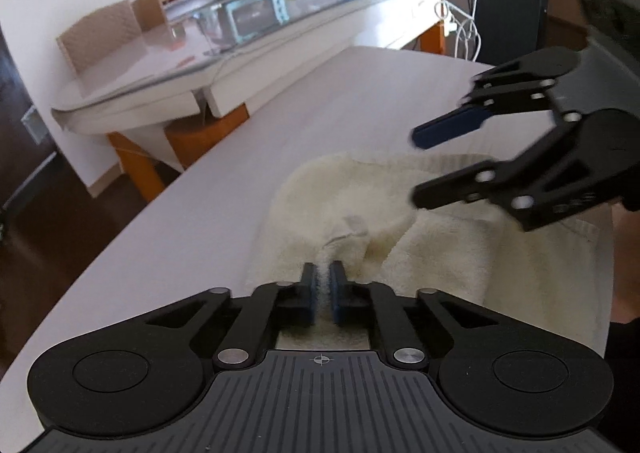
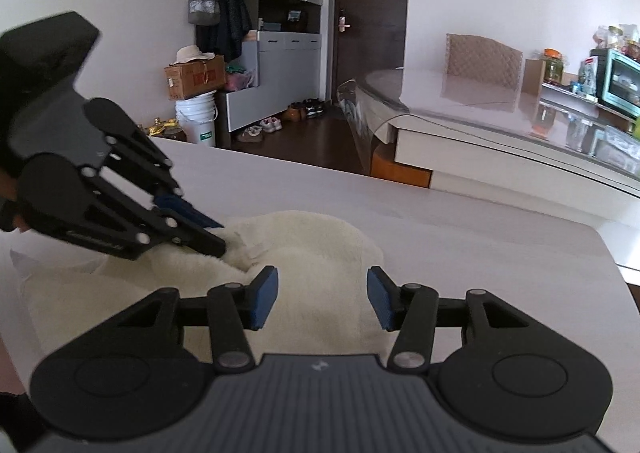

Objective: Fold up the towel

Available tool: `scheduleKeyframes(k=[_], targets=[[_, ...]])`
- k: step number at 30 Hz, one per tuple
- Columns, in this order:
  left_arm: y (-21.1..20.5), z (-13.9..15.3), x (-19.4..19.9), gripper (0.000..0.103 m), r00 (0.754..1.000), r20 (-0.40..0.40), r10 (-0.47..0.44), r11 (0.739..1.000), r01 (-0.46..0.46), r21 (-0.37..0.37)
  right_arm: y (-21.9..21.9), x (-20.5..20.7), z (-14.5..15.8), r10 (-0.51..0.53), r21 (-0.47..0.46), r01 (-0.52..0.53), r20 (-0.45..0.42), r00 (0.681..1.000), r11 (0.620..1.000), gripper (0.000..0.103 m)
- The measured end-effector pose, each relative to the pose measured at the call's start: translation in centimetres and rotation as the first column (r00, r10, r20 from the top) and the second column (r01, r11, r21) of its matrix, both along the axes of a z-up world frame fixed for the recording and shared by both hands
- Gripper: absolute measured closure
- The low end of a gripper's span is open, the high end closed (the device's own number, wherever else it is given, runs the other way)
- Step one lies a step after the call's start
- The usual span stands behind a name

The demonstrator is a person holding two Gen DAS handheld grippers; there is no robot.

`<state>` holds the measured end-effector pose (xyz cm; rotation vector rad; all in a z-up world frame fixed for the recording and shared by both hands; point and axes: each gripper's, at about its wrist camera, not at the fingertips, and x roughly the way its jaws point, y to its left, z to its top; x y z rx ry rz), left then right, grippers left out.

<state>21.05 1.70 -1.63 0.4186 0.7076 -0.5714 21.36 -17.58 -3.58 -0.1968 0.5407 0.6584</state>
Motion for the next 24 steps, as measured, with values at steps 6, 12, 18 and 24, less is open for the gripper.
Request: scheduleKeyframes(k=[6, 12, 18, 24], targets=[[4.7, 1.1, -0.7, 0.098, 0.972, 0.057, 0.228, 0.973, -0.225, -0.056, 1.5, 1.0, -1.0, 0.004, -0.098, -0.006, -0.015, 1.0, 0.995, 0.064], [7.7, -0.6, 0.0, 0.096, 0.921, 0.035, 0.389, 0.921, -0.389, -0.015, 0.7, 0.4, -0.7, -0.072, -0.149, 0.068, -0.02, 0.997, 0.987, 0.064], [7.9, -1.3, -0.4, 0.088, 0.911, 0.04, 0.41, 0.912, -0.41, -0.003, -0.5, 0.0, 0.0, -0.169, -0.203, 0.162, -0.014, 0.986, 0.966, 0.062], [8.5, -1.5, -0.4, 0.073, 0.875, 0.078, 0.479, 0.875, -0.483, 0.043, 1.6, 1.7, 0.7, -0.083, -0.213, 0.084, 0.014, 0.996, 0.973, 0.06]])
